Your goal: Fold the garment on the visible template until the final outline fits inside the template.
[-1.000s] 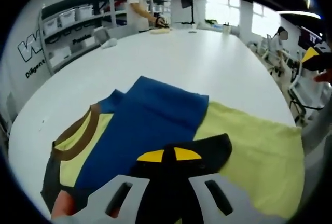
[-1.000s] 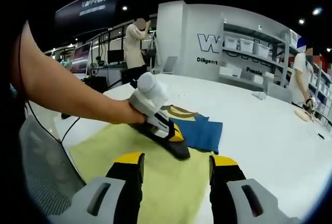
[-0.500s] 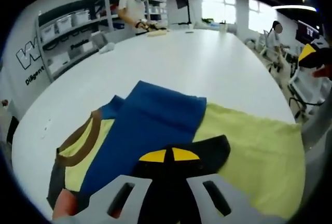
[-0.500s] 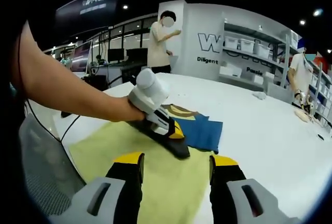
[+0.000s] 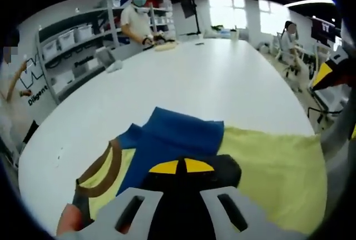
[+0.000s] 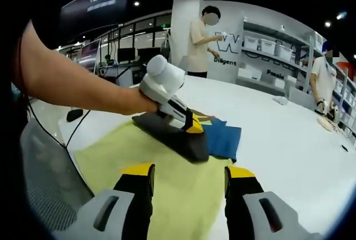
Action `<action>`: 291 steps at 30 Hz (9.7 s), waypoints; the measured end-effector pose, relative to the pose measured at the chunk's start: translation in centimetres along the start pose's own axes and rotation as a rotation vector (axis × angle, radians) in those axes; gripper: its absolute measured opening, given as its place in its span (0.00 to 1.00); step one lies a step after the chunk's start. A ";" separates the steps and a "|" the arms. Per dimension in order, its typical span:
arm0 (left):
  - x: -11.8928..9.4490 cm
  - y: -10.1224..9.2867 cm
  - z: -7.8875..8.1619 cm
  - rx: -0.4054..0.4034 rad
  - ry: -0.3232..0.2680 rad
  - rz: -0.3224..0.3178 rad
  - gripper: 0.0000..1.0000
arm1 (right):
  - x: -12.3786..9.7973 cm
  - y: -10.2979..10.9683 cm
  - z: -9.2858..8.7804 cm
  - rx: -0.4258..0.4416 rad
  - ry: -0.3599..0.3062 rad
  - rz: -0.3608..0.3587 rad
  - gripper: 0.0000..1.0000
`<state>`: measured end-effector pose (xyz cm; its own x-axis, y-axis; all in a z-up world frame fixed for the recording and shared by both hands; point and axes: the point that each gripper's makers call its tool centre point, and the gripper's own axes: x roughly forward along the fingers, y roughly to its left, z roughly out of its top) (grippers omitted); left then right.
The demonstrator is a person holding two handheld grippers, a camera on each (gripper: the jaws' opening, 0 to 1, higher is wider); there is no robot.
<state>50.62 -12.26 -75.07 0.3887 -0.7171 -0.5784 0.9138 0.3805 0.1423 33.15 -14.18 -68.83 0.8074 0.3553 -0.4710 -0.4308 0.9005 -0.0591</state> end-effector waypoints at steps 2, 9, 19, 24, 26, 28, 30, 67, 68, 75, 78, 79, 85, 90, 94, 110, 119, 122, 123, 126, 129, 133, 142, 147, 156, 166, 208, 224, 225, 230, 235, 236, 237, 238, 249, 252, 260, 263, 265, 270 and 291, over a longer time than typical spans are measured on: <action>0.0 0.0 0.5 0.020 -0.009 -0.003 0.00 | 0.0 0.0 0.0 0.000 0.001 0.000 0.51; 0.7 -0.7 1.8 0.092 -0.027 -0.028 0.00 | 0.0 0.0 -0.1 0.000 0.001 -0.002 0.51; 1.9 -1.4 2.6 0.178 -0.030 -0.059 0.00 | 0.0 -0.1 -0.1 -0.002 0.003 -0.002 0.51; 2.5 -1.7 2.7 0.190 -0.034 -0.067 0.00 | 0.0 -0.1 -0.1 -0.003 0.003 -0.002 0.51; 2.7 -1.8 2.9 0.194 -0.039 -0.069 0.00 | 0.0 -0.1 -0.1 -0.003 0.003 -0.003 0.51; 3.0 -2.0 3.0 0.201 -0.041 -0.074 0.00 | 0.0 -0.1 -0.1 -0.004 0.004 -0.002 0.51; 3.3 -2.3 3.1 0.208 -0.043 -0.080 0.00 | 0.0 -0.1 -0.1 -0.004 0.004 -0.003 0.51; 6.5 -4.2 0.9 0.246 0.014 -0.101 0.03 | 0.1 -0.1 -0.3 0.002 0.013 -0.001 0.50; 6.6 -4.2 0.9 0.247 0.016 -0.101 0.03 | 0.1 -0.1 -0.3 0.002 0.013 -0.002 0.50; 7.0 -4.2 0.3 0.240 0.034 -0.097 0.03 | 0.1 -0.1 -0.4 0.002 0.015 -0.003 0.50; 7.0 -4.1 0.4 0.230 0.030 -0.094 0.03 | 0.1 -0.2 -0.4 0.003 0.016 -0.003 0.50; 7.0 -4.1 0.5 0.230 0.031 -0.094 0.04 | 0.1 -0.2 -0.4 0.003 0.016 -0.003 0.50; 6.0 -3.4 1.1 0.200 0.011 -0.077 0.07 | 0.1 -0.2 -0.4 0.001 0.017 -0.004 0.50; 4.9 -2.9 2.0 0.167 -0.023 -0.058 0.08 | 0.1 -0.1 -0.4 -0.003 0.018 -0.002 0.50; 3.8 -2.7 2.5 0.162 -0.042 -0.044 0.09 | 0.1 0.0 -0.4 -0.007 0.016 -0.001 0.50; -4.8 -0.8 4.3 0.108 -0.154 0.067 0.15 | 0.1 0.7 -0.3 -0.036 0.019 0.026 0.49; -8.6 -0.7 2.9 0.060 -0.149 0.131 0.27 | 0.2 1.2 -0.3 -0.053 0.021 0.048 0.49; -10.2 -0.7 2.6 0.027 -0.163 0.154 0.31 | 0.2 1.4 -0.3 -0.060 0.022 0.055 0.49; -10.7 -0.7 2.5 0.017 -0.167 0.159 0.32 | 0.2 1.4 -0.3 -0.062 0.023 0.057 0.49; -12.4 -0.7 2.1 -0.024 -0.181 0.185 0.37 | 0.2 1.6 -0.3 -0.066 0.025 0.062 0.49; -14.2 -1.1 1.7 -0.056 -0.191 0.203 0.41 | 0.2 1.7 -0.3 -0.070 0.027 0.068 0.49; -16.6 -1.6 1.4 -0.099 -0.222 0.235 0.46 | 0.2 1.8 -0.3 -0.068 0.026 0.071 0.49; -22.4 -3.7 -0.1 -0.187 -0.279 0.311 0.52 | 0.2 2.1 -0.4 -0.061 0.030 0.083 0.49; -25.4 -4.4 -1.6 -0.281 -0.300 0.369 0.55 | 0.3 2.2 -0.6 -0.029 0.039 0.104 0.49; -28.1 -6.1 -4.1 -0.377 -0.332 0.435 0.55 | 1.1 1.2 -0.8 0.006 0.063 0.116 0.49; -27.4 -7.3 -5.2 -0.406 -0.333 0.435 0.53 | 3.5 -1.8 -1.2 -0.029 0.092 0.091 0.47; -26.6 -7.7 -6.3 -0.448 -0.311 0.409 0.47 | 13.8 -5.2 -5.5 0.056 0.168 0.194 0.26; -26.6 -7.6 -6.6 -0.470 -0.307 0.407 0.45 | 13.1 -4.2 -3.8 0.016 0.122 0.243 0.18; -26.6 -7.6 -6.6 -0.470 -0.308 0.407 0.45 | 13.0 -4.2 -3.8 0.014 0.122 0.245 0.17; -26.5 -7.8 -6.6 -0.467 -0.302 0.401 0.44 | 13.1 -4.8 -4.5 0.020 0.148 0.226 0.08; -26.5 -7.8 -6.6 -0.468 -0.301 0.400 0.43 | 13.1 -5.2 -5.9 -0.007 0.205 0.187 0.02; -26.5 -7.8 -6.6 -0.468 -0.301 0.400 0.43 | 12.9 -5.3 -6.1 -0.043 0.219 0.179 0.04; -26.5 -7.8 -6.6 -0.466 -0.302 0.400 0.43 | 12.9 -5.4 -6.3 -0.062 0.225 0.173 0.05; -26.5 -7.8 -6.6 -0.466 -0.302 0.399 0.43 | 12.8 -5.2 -6.2 -0.078 0.214 0.175 0.06; -26.3 -7.9 -6.6 -0.463 -0.296 0.393 0.43 | 12.2 -6.0 -5.0 -0.102 0.169 0.126 0.06; -26.2 -7.9 -6.6 -0.461 -0.295 0.391 0.43 | 12.2 -6.1 -4.8 -0.097 0.161 0.124 0.06; -26.2 -7.9 -6.7 -0.463 -0.293 0.393 0.43 | 12.4 -5.5 -3.9 -0.106 0.132 0.132 0.02; -26.2 -8.0 -6.7 -0.461 -0.291 0.391 0.42 | 12.8 -5.4 -4.0 -0.111 0.138 0.138 0.01; -26.2 -8.0 -6.7 -0.461 -0.291 0.390 0.42 | 13.0 -5.3 -4.3 -0.116 0.144 0.143 0.00; -26.3 -7.9 -6.7 -0.462 -0.290 0.393 0.42 | 13.5 -4.9 -4.9 -0.130 0.157 0.154 0.00; -26.3 -7.9 -6.6 -0.461 -0.291 0.395 0.44 | 13.4 -5.0 -6.0 -0.159 0.182 0.160 0.00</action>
<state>32.41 7.49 -66.27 0.7587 -0.5761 -0.3040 0.5774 0.8108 -0.0955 43.70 -15.43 -80.17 0.6448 0.4264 -0.6344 -0.6163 0.7810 -0.1015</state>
